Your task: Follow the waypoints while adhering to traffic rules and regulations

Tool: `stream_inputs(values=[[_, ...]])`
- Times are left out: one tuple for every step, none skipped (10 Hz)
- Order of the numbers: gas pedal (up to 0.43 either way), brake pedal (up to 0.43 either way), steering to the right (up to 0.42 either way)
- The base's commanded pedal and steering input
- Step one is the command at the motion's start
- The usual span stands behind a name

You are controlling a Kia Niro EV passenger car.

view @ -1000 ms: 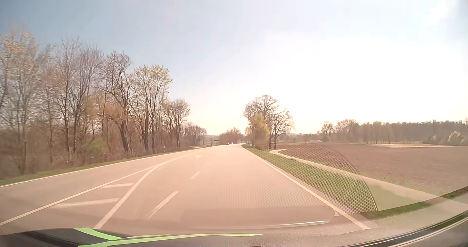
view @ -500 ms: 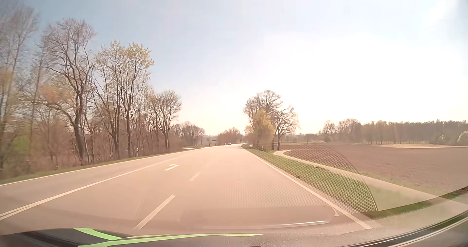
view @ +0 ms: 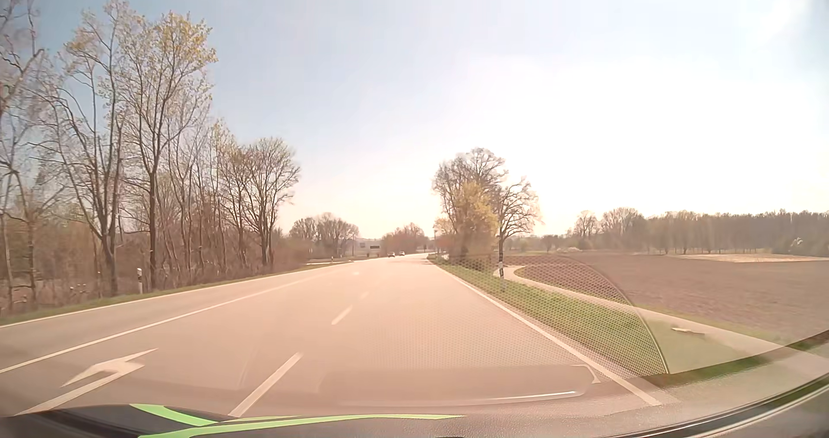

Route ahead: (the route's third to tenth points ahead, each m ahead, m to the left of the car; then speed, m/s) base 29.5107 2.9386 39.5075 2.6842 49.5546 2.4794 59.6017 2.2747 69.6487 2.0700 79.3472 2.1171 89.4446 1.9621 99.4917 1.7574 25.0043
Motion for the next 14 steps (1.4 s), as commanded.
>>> stream_inputs(values=[[0.228,0.0,0.001],[0.228,0.0,0.001],[0.228,0.0,0.001],[0.228,0.0,0.001],[0.228,0.0,0.001],[0.228,0.0,0.001],[0.228,0.0,0.0],[0.228,0.0,0.0],[0.228,0.0,0.0],[0.228,0.0,0.0],[0.228,0.0,0.0],[0.228,0.0,0.0],[0.228,0.0,0.0],[0.228,0.0,0.0]])
